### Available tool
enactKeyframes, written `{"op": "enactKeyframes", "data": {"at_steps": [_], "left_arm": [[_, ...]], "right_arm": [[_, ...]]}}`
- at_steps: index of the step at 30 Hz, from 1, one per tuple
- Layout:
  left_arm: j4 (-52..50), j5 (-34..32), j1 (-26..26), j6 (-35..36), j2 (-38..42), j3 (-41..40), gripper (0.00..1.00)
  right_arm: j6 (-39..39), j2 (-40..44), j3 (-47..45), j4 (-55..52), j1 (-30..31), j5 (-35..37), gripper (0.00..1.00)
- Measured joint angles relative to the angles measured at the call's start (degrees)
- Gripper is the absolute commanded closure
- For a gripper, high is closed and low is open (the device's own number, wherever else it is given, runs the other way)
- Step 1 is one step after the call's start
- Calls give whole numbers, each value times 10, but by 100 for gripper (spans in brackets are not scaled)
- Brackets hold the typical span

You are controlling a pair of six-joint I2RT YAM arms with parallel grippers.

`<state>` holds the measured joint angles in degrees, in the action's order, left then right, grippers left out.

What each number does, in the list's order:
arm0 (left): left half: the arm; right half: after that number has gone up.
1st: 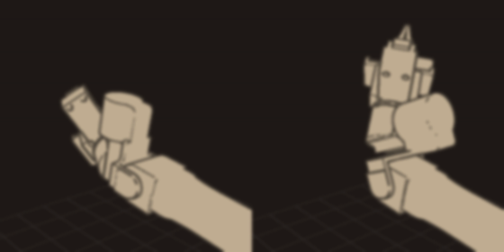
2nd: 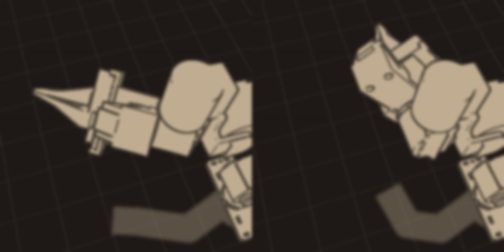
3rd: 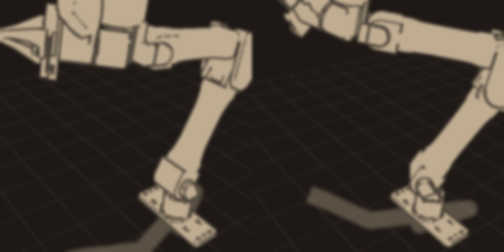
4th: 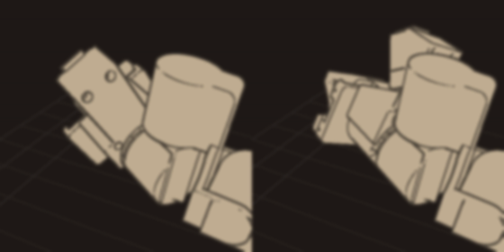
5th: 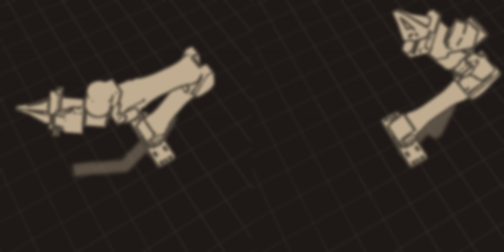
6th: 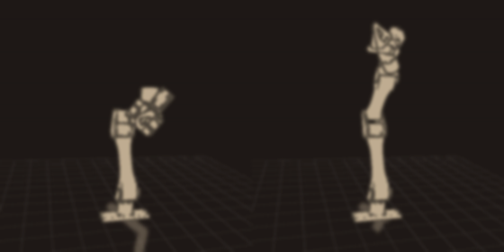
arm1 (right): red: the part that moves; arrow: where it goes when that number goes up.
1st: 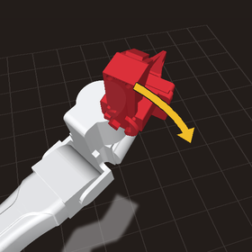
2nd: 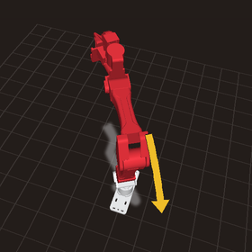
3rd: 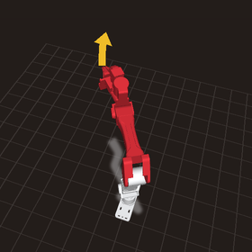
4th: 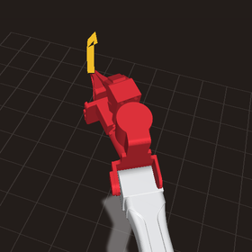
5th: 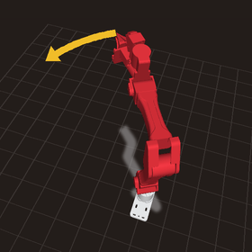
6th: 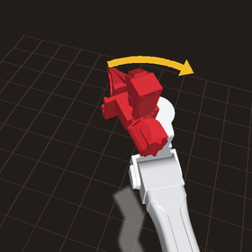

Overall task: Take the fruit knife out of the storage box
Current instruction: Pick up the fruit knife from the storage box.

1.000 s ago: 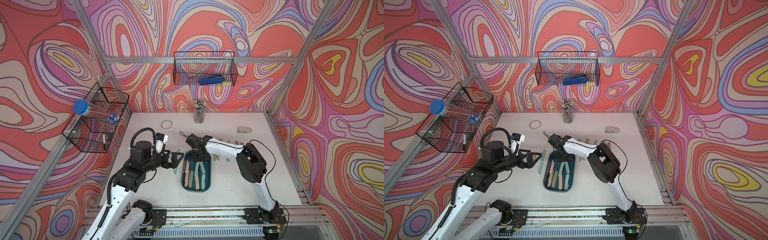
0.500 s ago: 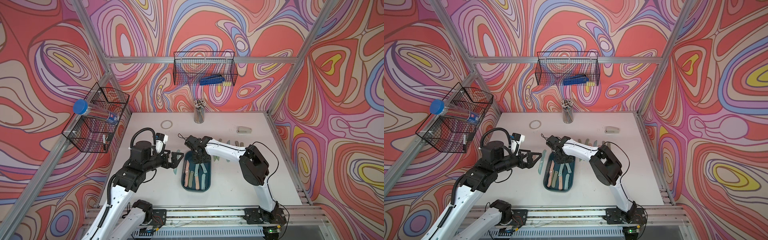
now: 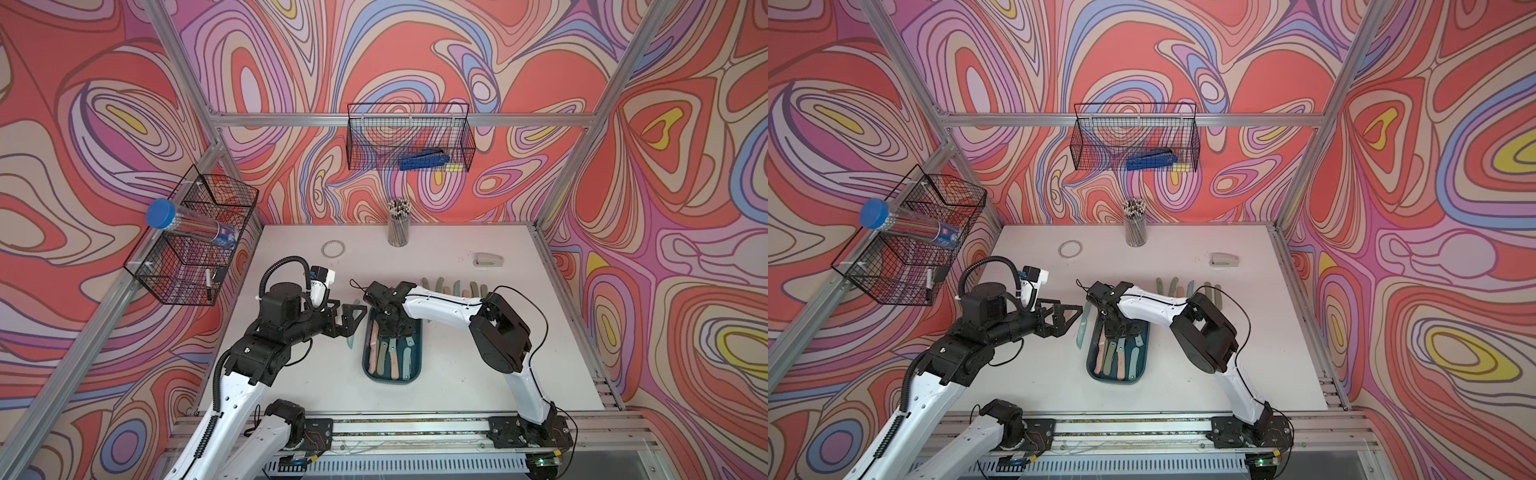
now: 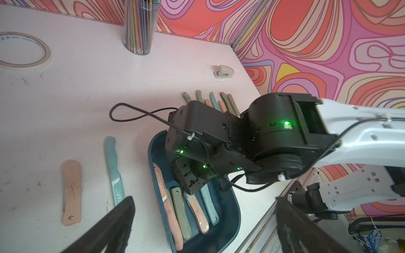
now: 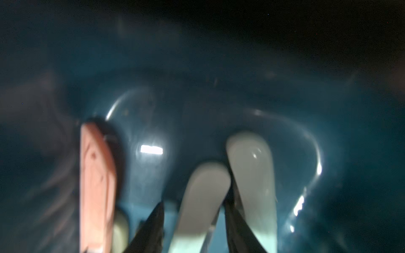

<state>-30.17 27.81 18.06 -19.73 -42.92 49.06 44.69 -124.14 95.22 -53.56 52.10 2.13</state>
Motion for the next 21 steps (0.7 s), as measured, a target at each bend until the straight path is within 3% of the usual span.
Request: {"op": "enactKeyframes", "data": {"at_steps": [12, 21], "left_arm": [[0, -17, 0, 0, 9, 0, 0], [0, -17, 0, 0, 9, 0, 0]], "right_arm": [[4, -1, 1, 1, 0, 0, 75], [4, 5, 2, -1, 0, 5, 77]]}}
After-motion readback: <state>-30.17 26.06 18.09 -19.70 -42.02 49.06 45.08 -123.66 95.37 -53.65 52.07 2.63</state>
